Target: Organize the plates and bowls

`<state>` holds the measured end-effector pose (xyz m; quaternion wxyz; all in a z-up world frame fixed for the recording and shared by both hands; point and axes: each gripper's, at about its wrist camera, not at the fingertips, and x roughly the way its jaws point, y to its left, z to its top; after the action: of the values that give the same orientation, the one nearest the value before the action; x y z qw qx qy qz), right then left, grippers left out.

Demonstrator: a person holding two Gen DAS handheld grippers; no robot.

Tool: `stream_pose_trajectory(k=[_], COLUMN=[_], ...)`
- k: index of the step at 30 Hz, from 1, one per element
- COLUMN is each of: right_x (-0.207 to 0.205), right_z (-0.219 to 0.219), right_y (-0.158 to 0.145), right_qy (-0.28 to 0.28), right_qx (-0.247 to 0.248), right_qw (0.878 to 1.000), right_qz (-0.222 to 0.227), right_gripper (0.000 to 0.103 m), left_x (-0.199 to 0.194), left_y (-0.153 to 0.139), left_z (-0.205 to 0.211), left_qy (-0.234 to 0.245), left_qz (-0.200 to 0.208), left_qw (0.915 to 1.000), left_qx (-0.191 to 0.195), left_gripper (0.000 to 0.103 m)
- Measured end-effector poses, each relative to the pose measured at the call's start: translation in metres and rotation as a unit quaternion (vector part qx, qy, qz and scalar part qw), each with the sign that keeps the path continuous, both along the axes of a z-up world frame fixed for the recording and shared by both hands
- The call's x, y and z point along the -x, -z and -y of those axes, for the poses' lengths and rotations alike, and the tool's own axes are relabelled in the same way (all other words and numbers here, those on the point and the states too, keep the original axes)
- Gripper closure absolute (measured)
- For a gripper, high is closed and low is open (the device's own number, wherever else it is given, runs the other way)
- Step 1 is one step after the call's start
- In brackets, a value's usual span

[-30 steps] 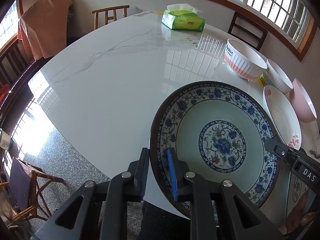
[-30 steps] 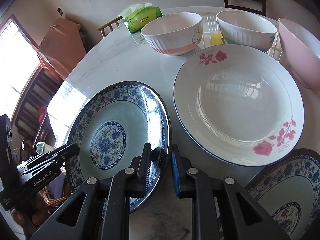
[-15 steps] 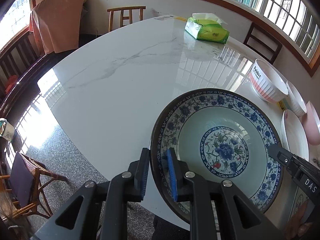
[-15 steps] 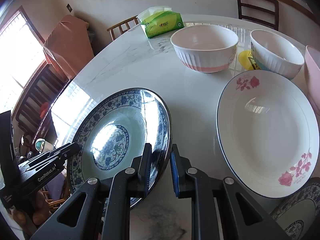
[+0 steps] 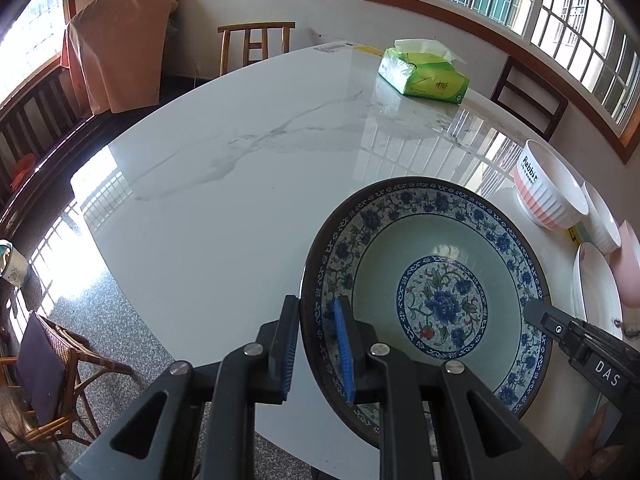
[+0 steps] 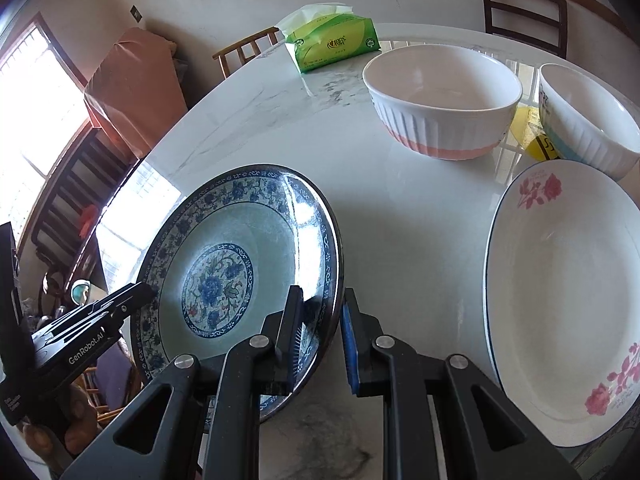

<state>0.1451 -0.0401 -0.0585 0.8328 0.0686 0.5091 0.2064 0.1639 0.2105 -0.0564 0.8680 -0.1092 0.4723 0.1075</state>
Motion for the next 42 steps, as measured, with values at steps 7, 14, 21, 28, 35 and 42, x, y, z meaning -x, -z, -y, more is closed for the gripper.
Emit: stream_pose_trajectory(k=[7,14,21,28,35,42], right_x=[0.002,0.023,0.082,0.164,0.217,0.211], right_z=[-0.001,0.011,0.072,0.184,0.278,0.327], right_y=[0.001,-0.035,-0.075,-0.096,-0.097,-0.047], right_qy=[0.001,0.01,0.024,0.089,0.16,0.195], right_qx=[0.01,0.012,-0.044,-0.059,-0.01,-0.074], right_qw=[1.0,0.997,0.993,0.986,0.979,0.975], right_qz=[0.008,0.071,0.106,0.126,0.122,0.071], right_gripper=[0.082,0.076,0.064,0.053,0.037,0.036], left_x=[0.007,0.024,0.056,0.09,0.081,0.076], left_y=[-0.005,-0.023,-0.054,-0.059,-0.027,-0.009], left_z=[0.002,-0.004,0.029,0.134,0.222,0.257], left_qy=[-0.004,-0.011,0.037,0.183,0.26,0.261], left_qz=[0.029,0.06,0.093,0.091,0.016,-0.015], left_qw=[0.9992,0.9982,0.995,0.9774,0.9556,0.956], left_qx=[-0.028,-0.004,0.005,0.054,0.138,0.133], left_gripper=[0.068,0.063,0.051,0.041,0.041,0.041])
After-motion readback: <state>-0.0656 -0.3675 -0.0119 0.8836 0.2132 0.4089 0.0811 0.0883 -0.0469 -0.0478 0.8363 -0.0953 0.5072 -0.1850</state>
